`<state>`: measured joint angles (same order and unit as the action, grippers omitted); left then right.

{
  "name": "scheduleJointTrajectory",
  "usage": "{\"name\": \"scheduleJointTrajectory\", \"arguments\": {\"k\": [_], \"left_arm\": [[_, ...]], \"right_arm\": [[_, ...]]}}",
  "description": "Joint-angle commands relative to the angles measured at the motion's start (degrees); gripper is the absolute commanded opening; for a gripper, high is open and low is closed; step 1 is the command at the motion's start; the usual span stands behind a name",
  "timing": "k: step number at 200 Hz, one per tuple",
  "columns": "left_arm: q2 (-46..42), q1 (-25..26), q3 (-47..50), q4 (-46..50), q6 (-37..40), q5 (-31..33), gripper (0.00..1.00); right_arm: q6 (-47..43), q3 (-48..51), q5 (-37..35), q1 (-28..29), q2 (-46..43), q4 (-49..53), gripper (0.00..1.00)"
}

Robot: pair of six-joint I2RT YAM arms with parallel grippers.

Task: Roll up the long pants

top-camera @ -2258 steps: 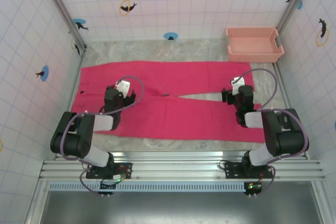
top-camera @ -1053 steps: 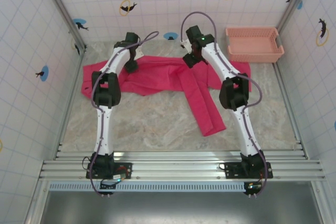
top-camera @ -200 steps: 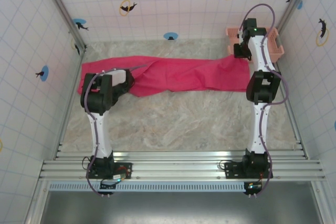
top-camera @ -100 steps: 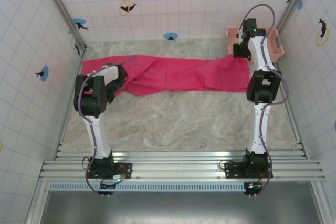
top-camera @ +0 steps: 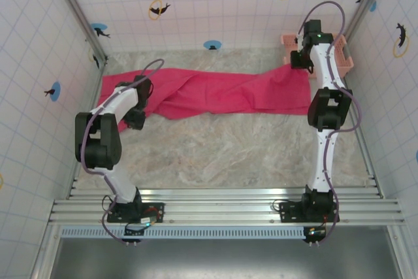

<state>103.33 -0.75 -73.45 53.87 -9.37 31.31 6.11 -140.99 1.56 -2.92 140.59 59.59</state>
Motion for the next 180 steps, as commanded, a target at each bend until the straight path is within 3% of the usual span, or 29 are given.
{"name": "scheduleJointTrajectory", "arguments": {"k": [1,15,25,49,92,110,127,159,180], "left_arm": [[4.9,-0.1,-3.4,-2.0,0.7,1.8,0.66],[8.8,-0.1,-5.3,1.4,-0.3,4.1,0.46],[10.4,0.0,-7.5,3.0,-1.7,5.4,0.41],[9.5,-0.1,-4.1,0.8,-3.8,2.7,0.51],[9.8,-0.1,-0.8,-1.2,-5.2,0.4,0.54],[10.4,-0.2,-1.8,-0.5,-5.4,3.0,0.56],[14.4,-0.3,-5.3,4.2,-7.2,9.4,0.62],[20.7,-0.6,-14.4,11.0,-9.3,13.4,0.65],[22.1,-0.8,-16.7,12.2,-9.6,12.5,0.64]], "right_arm": [[-0.6,0.3,0.9,-0.1,-4.0,-0.9,0.0],[-0.7,0.4,1.1,-0.1,-4.0,-1.1,0.0],[-0.7,0.4,1.5,-0.2,-4.1,-1.1,0.0],[-0.5,0.4,1.7,-0.5,-4.4,-1.2,0.0],[-0.6,0.4,1.7,-0.8,-4.3,-1.2,0.0],[-0.6,0.4,1.7,-0.9,-4.2,-1.3,0.0],[-0.4,0.3,2.1,-0.8,-4.2,-1.6,0.0],[0.0,0.2,3.3,-0.8,-4.4,-2.1,0.0],[0.1,0.3,3.5,-0.8,-4.8,-2.1,0.0]]}}
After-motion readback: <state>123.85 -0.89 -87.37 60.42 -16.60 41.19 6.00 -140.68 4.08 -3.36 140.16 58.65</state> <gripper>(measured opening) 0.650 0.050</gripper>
